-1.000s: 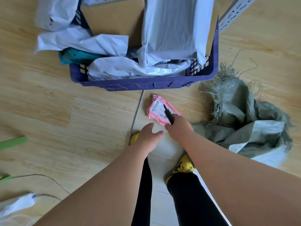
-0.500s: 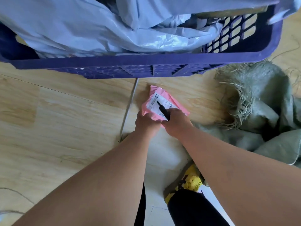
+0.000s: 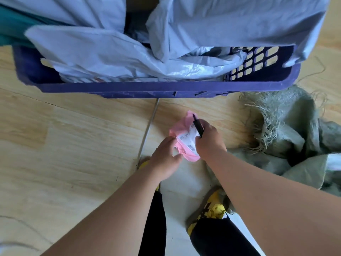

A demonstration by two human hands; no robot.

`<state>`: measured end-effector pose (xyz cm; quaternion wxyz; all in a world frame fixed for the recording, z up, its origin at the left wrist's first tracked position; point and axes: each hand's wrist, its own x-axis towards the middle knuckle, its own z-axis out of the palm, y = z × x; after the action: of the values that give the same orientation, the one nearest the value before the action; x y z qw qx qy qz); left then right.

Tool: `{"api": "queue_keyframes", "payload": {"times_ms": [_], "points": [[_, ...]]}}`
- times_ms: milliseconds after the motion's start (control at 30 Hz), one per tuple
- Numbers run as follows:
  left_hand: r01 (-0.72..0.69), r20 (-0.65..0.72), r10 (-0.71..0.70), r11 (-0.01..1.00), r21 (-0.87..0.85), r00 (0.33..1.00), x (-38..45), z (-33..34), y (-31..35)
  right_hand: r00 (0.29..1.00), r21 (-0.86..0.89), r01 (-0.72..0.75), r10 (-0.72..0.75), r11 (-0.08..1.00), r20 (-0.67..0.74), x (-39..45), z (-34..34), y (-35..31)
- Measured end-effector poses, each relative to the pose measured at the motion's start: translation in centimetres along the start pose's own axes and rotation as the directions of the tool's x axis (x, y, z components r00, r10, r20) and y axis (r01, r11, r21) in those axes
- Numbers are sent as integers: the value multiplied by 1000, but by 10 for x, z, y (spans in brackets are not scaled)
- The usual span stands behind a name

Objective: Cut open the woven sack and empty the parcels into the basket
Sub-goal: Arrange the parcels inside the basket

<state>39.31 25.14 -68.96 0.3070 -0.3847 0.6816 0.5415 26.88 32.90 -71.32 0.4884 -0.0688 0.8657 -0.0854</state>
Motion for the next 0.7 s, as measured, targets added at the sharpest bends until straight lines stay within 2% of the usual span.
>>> {"api": "queue_keyframes", "payload": {"times_ms": [67, 133, 267, 433, 567, 700], "points": [[-59, -5, 61, 985, 165, 998, -23, 2, 1, 999, -14, 32, -32, 999, 10, -17, -8, -4], [-62, 31, 56, 955, 291, 998, -44, 6, 3, 997, -56, 76, -75, 996, 19, -40, -17, -9], [-101, 85, 69, 876, 472, 994, -90, 1, 19, 979, -115, 204, -203, 972, 26, -91, -34, -17], [-130, 122, 78, 852, 507, 989, -162, -20, 53, 973, -150, 223, -210, 963, 100, -166, -64, -30], [-114, 95, 74, 839, 533, 993, -217, -49, 84, 981, -222, 193, -184, 956, 58, -223, -104, -47], [-137, 79, 112, 821, 554, 991, -263, -77, 125, 973, -358, 225, -229, 906, 31, -271, -146, -72]]}}
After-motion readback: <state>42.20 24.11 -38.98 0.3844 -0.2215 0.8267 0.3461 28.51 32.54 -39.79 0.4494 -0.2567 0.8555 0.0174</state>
